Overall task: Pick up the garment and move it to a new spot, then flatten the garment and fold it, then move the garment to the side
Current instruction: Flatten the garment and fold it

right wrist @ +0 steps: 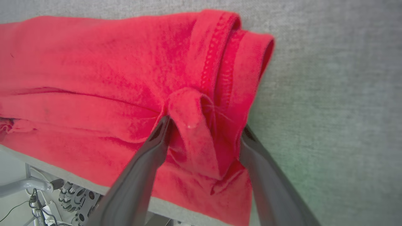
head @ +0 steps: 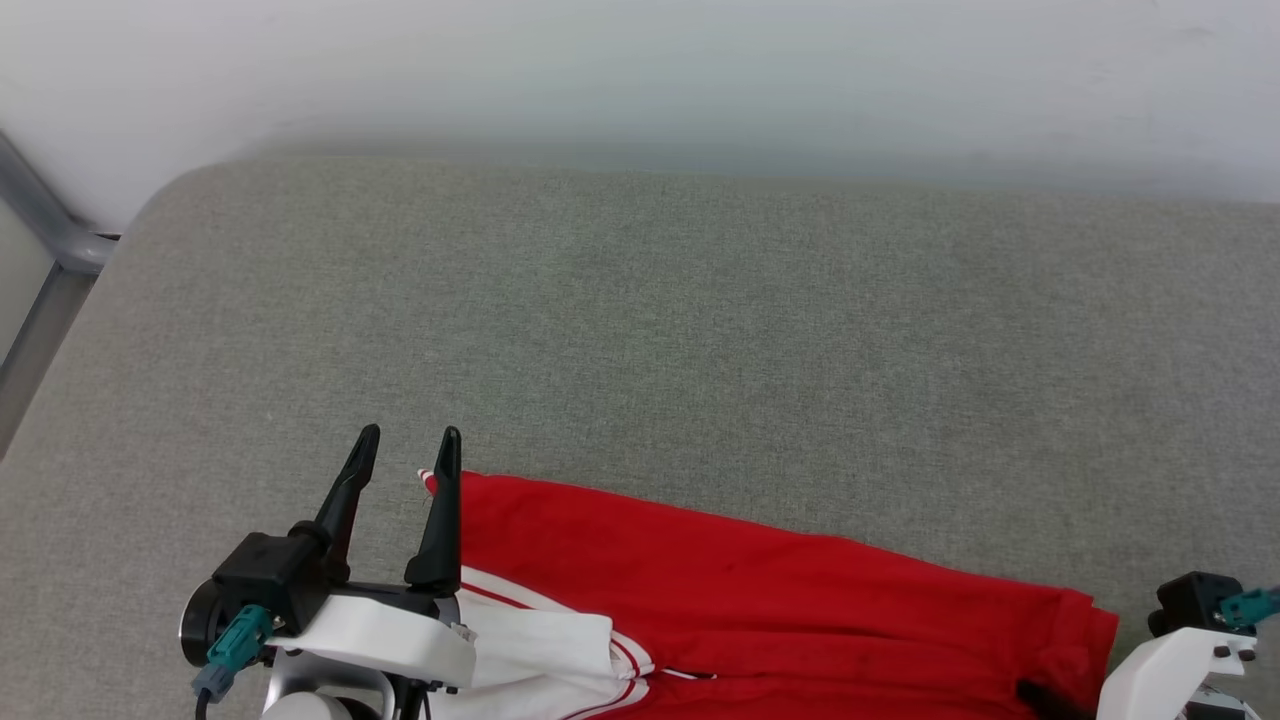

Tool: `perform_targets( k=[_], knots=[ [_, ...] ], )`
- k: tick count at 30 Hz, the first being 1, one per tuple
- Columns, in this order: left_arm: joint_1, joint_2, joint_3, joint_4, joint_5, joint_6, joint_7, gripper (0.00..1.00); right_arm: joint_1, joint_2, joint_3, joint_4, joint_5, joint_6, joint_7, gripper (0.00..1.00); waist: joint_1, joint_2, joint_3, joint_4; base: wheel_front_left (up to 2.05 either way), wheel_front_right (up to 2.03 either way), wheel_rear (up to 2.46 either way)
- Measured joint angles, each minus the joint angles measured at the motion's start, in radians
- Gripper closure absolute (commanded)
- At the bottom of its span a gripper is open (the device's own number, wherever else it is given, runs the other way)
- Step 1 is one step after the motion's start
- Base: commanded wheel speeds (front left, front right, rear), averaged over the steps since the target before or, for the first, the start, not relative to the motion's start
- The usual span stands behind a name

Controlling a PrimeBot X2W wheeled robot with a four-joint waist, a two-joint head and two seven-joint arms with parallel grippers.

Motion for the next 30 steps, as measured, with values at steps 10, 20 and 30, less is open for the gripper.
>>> perform_targets(
  k=[10, 20, 30],
  knots=[
    [0.009, -0.009, 0.017, 0.035, 0.021, -0.005, 0.0, 0.0, -0.047, -0.014, 0.026, -0.005, 0.001, 0.001, -0.019, 1.0, 0.0, 0.0, -0.043, -0.022, 0.0, 0.0, 0.0],
    [0.027, 0.006, 0.016, 0.056, 0.039, 0.01, 0.001, 0.0, -0.098, -0.086, -0.125, 0.025, -0.004, 0.001, -0.032, 1.0, 0.0, 0.0, -0.093, -0.062, 0.0, 0.0, 0.0],
    [0.037, 0.018, 0.015, 0.062, 0.042, 0.022, 0.005, 0.0, -0.098, -0.033, -0.353, 0.039, 0.021, 0.0, 0.051, 1.0, 0.0, 0.0, -0.111, -0.088, 0.0, 0.0, 0.0]
  ],
)
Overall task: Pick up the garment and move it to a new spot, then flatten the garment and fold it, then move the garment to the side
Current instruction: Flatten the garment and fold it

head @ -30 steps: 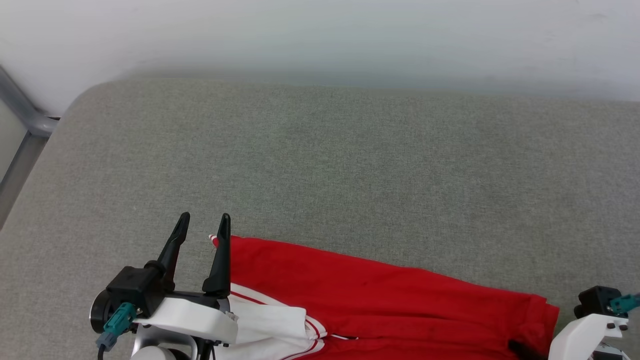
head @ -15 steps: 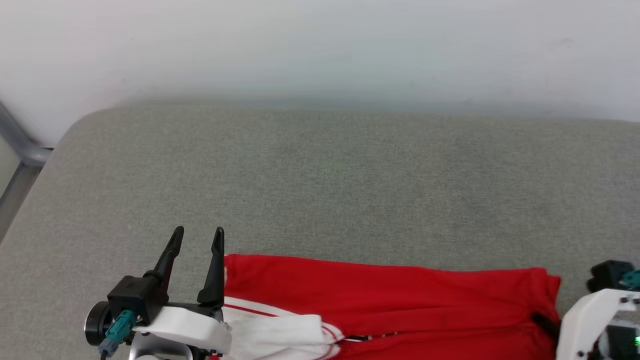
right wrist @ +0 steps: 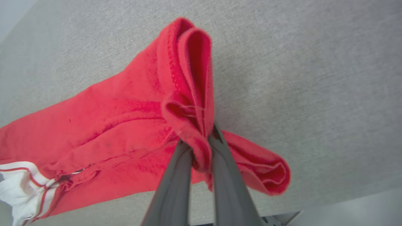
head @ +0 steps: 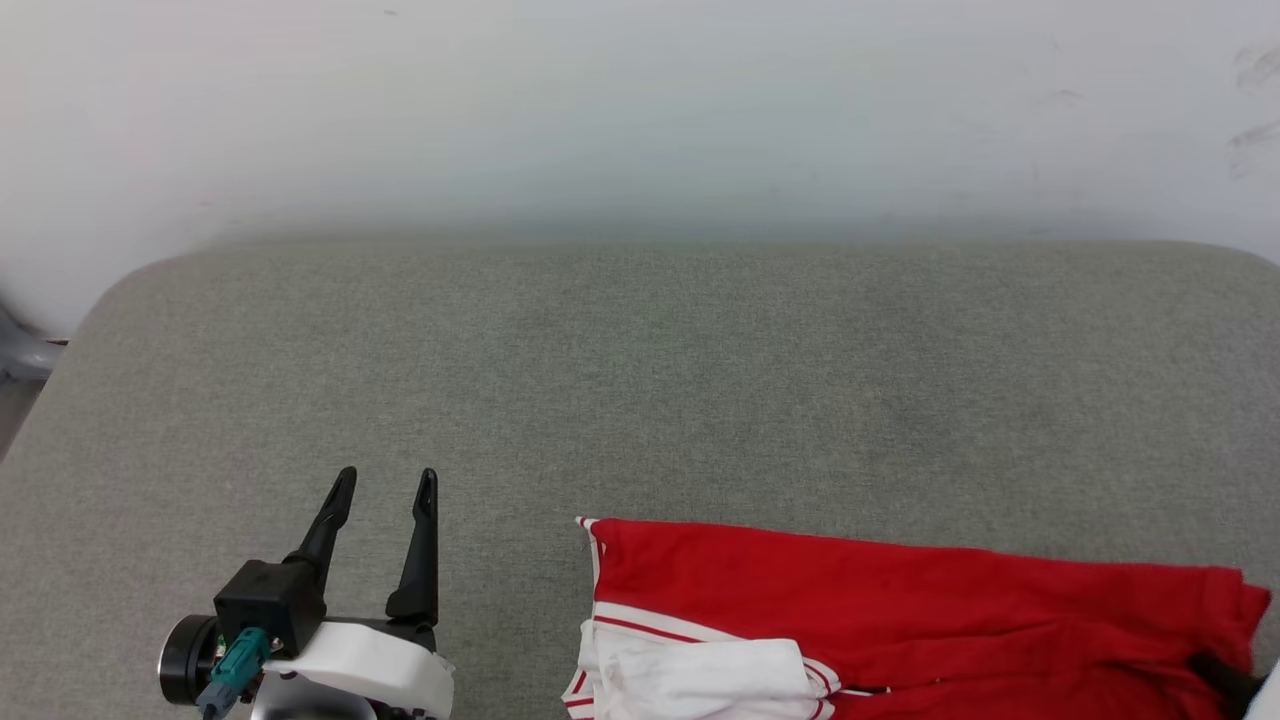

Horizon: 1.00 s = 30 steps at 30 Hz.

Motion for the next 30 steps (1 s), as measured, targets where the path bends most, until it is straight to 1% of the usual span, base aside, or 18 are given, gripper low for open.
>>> perform_targets(
  k=[3, 5, 8, 10, 12, 14, 19, 24, 28, 30],
  knots=[
    [0.005, 0.002, -0.003, -0.001, 0.0, 0.003, 0.003, 0.0, -0.008, 0.094, -0.027, -0.013, 0.123, 0.0, 0.091, 1.0, 0.0, 0.0, -0.005, -0.004, 0.0, 0.0, 0.0],
    [0.006, 0.002, -0.004, -0.002, -0.001, 0.004, 0.006, 0.0, -0.024, 0.146, -0.041, -0.03, 0.243, 0.0, 0.171, 1.0, 0.0, 0.0, -0.007, -0.005, 0.0, 0.0, 0.0],
    [0.006, 0.004, -0.007, -0.006, -0.003, 0.004, 0.009, 0.0, -0.035, 0.166, -0.044, -0.062, 0.37, 0.0, 0.259, 1.0, 0.0, 0.0, -0.006, -0.003, 0.0, 0.0, 0.0],
    [0.006, 0.006, -0.009, -0.007, -0.003, 0.004, 0.012, 0.0, -0.04, 0.174, -0.04, -0.06, 0.462, 0.0, 0.307, 1.0, -0.0001, 0.0, -0.006, 0.0, 0.0, 0.0, 0.0],
    [0.006, 0.006, -0.013, -0.006, -0.003, 0.003, 0.016, 0.0, -0.046, 0.174, -0.005, -0.03, 0.57, 0.0, 0.328, 1.0, 0.0, 0.0, -0.006, 0.005, 0.0, 0.0, 0.0],
    [0.004, 0.006, -0.017, -0.005, -0.006, -0.002, 0.018, 0.0, -0.048, 0.177, 0.059, 0.002, 0.665, 0.0, 0.325, 1.0, 0.0, 0.0, -0.007, 0.013, 0.0, 0.0, 0.0],
    [-0.014, 0.002, -0.027, -0.006, -0.01, -0.006, 0.022, 0.0, -0.065, 0.177, 0.241, 0.03, 0.802, 0.0, 0.259, 1.0, 0.0, 0.0, 0.003, 0.036, 0.0, 0.0, 0.0],
    [-0.039, -0.006, -0.04, 0.002, -0.01, -0.017, 0.024, 0.0, -0.088, 0.178, 0.442, 0.046, 0.853, 0.0, 0.175, 1.0, 0.0, 0.0, 0.022, 0.071, 0.0, 0.0, 0.0],
    [-0.067, -0.013, -0.048, 0.007, -0.01, -0.024, 0.02, 0.0, -0.12, 0.179, 0.559, 0.06, 0.883, 0.0, 0.101, 1.0, 0.0, -0.0001, 0.042, 0.102, 0.0, 0.0, 0.0],
    [-0.077, -0.017, -0.05, 0.012, -0.01, -0.028, 0.016, 0.0, -0.137, 0.179, 0.599, 0.076, 0.841, 0.0, 0.064, 1.0, 0.0, 0.0, 0.054, 0.117, 0.0, 0.0, 0.0]
  ],
)
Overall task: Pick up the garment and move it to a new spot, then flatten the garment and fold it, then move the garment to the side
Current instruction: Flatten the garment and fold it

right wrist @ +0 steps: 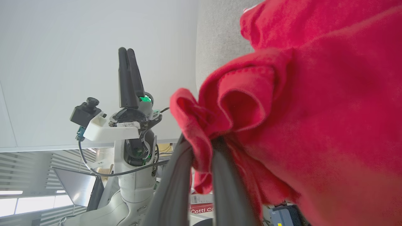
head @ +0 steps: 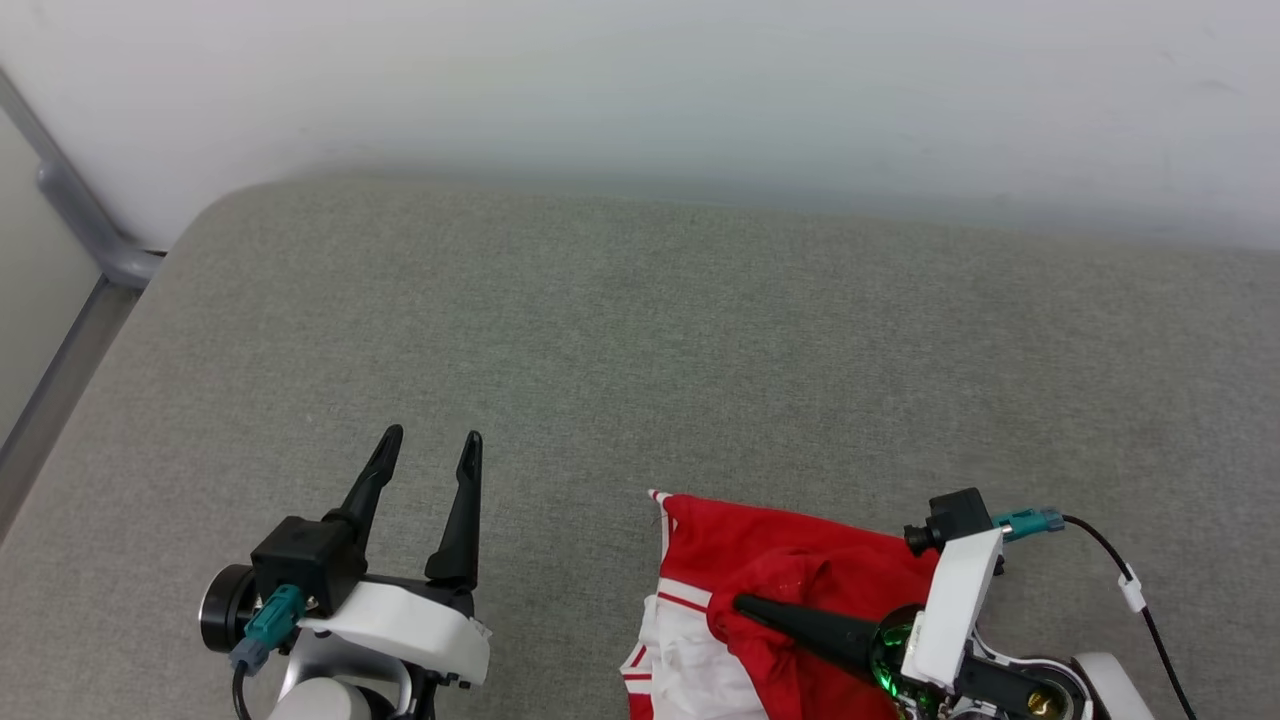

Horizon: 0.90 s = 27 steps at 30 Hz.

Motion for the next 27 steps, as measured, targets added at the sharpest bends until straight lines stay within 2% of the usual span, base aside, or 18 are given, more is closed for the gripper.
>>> perform_targets(
  k=[5, 7, 8, 12, 18, 23, 27],
  knots=[
    [-0.012, -0.015, -0.003, 0.015, 0.002, -0.008, -0.008, 0.0, -0.03, 0.0, 0.035, 0.061, -0.099, 0.0, -0.098, 1.0, 0.0, 0.0, 0.027, 0.027, 0.0, 0.0, 0.0],
    [-0.013, -0.02, -0.003, 0.022, 0.003, -0.008, -0.01, 0.0, -0.038, 0.0, 0.048, 0.074, -0.102, 0.0, -0.122, 1.0, 0.0, 0.0, 0.035, 0.032, 0.0, 0.0, 0.0],
    [-0.016, -0.025, 0.0, 0.03, 0.004, -0.01, -0.014, 0.0, -0.046, 0.0, 0.075, 0.085, -0.095, 0.0, -0.151, 0.0, 0.0001, 0.0, 0.041, 0.032, 0.0, 0.0, 0.0],
    [-0.016, -0.029, 0.002, 0.039, 0.007, -0.012, -0.017, 0.0, -0.056, 0.0, 0.109, 0.059, -0.066, 0.0, -0.176, 0.0, 0.0, 0.0, 0.039, 0.025, 0.0, 0.0, 0.0],
    [-0.017, -0.029, 0.004, 0.051, 0.009, -0.021, -0.018, 0.0, -0.06, -0.013, 0.146, -0.04, -0.108, 0.0, -0.224, 0.0, 0.0, 0.0, 0.013, 0.007, 0.0, 0.0, 0.0],
    [-0.006, -0.029, 0.005, 0.059, 0.01, -0.022, -0.019, 0.0, -0.048, -0.071, 0.144, -0.111, -0.252, 0.0, -0.354, 0.0, 0.0, 0.0, -0.017, -0.016, 0.0, 0.0, 0.0],
    [0.014, -0.027, 0.008, 0.063, 0.008, -0.02, -0.019, 0.0, -0.02, -0.108, 0.098, -0.132, -0.39, 0.0, -0.46, 0.0, 0.0, 0.0, -0.04, -0.041, 0.0, 0.0, 0.0]
  ],
)
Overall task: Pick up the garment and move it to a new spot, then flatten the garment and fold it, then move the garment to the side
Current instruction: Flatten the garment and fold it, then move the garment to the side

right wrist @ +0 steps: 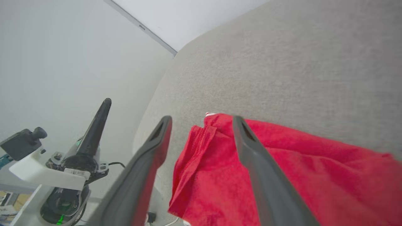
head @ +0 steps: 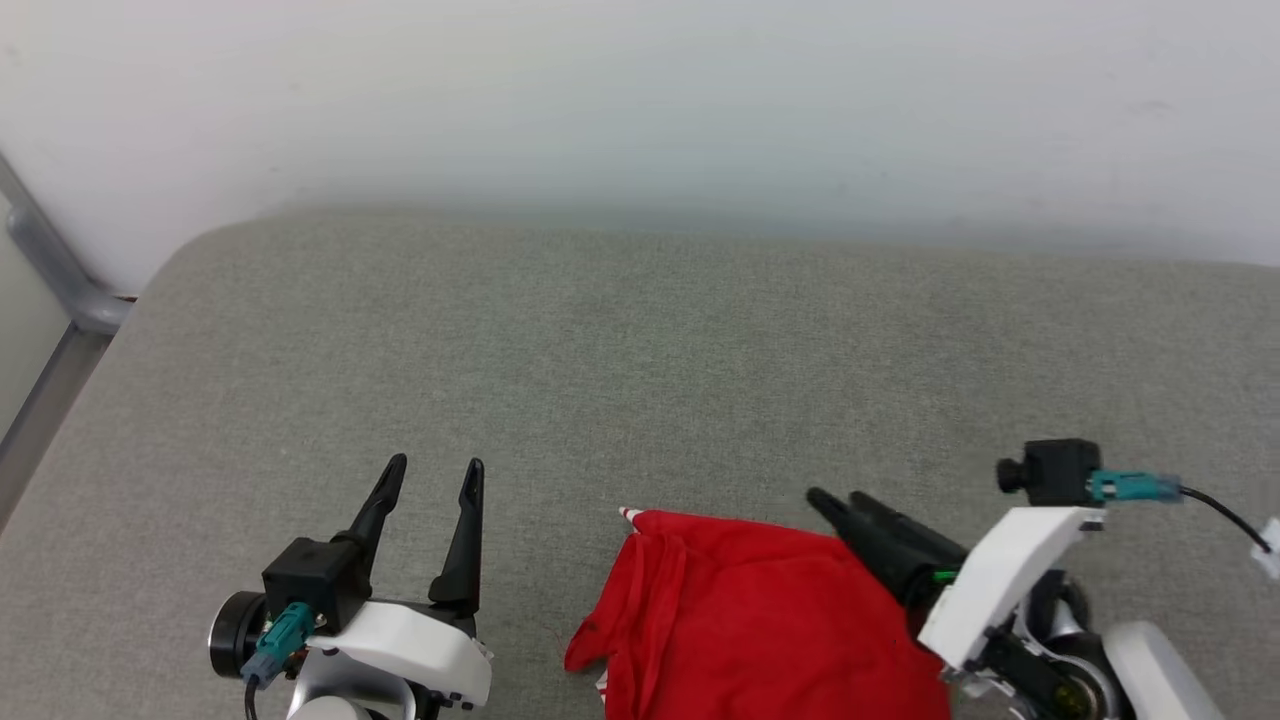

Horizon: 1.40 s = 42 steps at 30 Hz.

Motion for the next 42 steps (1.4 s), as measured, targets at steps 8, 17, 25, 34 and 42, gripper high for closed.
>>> perform_targets(
  k=[8, 17, 25, 34, 42],
  knots=[
    [0.029, 0.0, 0.015, 0.004, -0.012, 0.013, 0.0, 0.0, 0.109, -0.036, -0.215, -0.044, -0.302, 0.0, -0.161, 0.0, 0.0, 0.0, -0.034, -0.052, 0.0, 0.0, 0.0],
    [0.066, 0.002, 0.052, -0.006, -0.022, 0.039, 0.0, 0.0, 0.2, -0.004, -0.33, -0.188, -0.574, 0.0, -0.309, 0.0, 0.0, 0.0, -0.053, -0.096, 0.0, 0.0, 0.0],
    [0.106, 0.009, 0.065, 0.002, -0.021, 0.048, 0.0, 0.0, 0.279, 0.018, -0.335, -0.292, -0.714, 0.0, -0.366, 0.0, -0.0001, 0.0, -0.076, -0.111, 0.0, 0.0, 0.0],
    [0.136, 0.012, 0.07, 0.016, -0.018, 0.049, 0.0, 0.0, 0.317, 0.044, -0.334, -0.345, -0.766, 0.0, -0.379, 0.0, 0.0, 0.0, -0.097, -0.118, 0.0, 0.0, 0.0],
    [0.135, 0.009, 0.082, 0.015, -0.009, 0.053, 0.0, 0.0, 0.325, 0.056, -0.339, -0.353, -0.765, 0.0, -0.361, 0.0, 0.0, 0.0, -0.097, -0.113, 0.0, 0.0, 0.0]
  ],
)
